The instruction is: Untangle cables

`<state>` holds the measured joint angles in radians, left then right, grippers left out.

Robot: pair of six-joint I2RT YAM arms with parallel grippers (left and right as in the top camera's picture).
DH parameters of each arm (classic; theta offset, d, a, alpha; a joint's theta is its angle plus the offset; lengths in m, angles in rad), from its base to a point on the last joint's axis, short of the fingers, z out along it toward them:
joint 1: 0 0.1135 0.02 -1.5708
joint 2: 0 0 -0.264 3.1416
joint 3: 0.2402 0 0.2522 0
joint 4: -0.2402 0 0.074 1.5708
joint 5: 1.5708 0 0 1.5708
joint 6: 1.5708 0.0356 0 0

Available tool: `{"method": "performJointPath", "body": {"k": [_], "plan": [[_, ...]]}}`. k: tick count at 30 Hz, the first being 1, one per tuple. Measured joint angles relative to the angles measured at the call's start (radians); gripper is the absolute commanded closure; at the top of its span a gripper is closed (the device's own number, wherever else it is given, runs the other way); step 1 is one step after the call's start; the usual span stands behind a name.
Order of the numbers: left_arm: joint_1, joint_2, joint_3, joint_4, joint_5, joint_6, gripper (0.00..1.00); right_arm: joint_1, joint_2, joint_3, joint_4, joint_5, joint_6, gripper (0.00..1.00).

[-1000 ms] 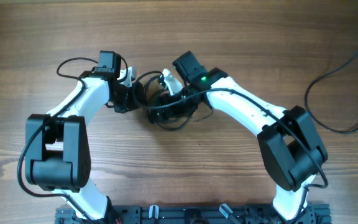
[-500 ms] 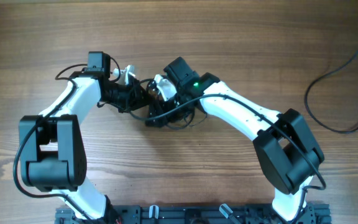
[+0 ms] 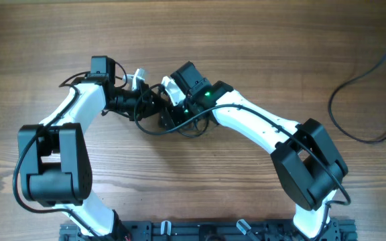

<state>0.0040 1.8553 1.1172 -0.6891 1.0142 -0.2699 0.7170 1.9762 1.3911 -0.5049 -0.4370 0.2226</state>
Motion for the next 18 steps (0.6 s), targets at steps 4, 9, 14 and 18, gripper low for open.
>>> {"method": "performJointPath", "body": {"k": [4, 9, 14, 18], "plan": [[0.003, 0.000, 0.000, 0.000, 0.009, 0.000, 0.85, 0.001, 0.000, 0.000, 0.014, 0.004, 0.003, 0.96], [0.003, 0.000, 0.000, 0.004, 0.014, -0.003, 0.78, -0.003, 0.000, 0.000, 0.021, 0.001, 0.055, 0.96], [0.007, 0.000, 0.000, 0.038, 0.013, -0.007, 0.73, -0.085, 0.000, 0.000, 0.031, -0.185, 0.098, 0.96], [0.017, -0.001, 0.002, 0.065, -0.030, -0.007, 0.72, -0.161, 0.002, -0.002, 0.016, -0.375, 0.114, 0.96]]}}
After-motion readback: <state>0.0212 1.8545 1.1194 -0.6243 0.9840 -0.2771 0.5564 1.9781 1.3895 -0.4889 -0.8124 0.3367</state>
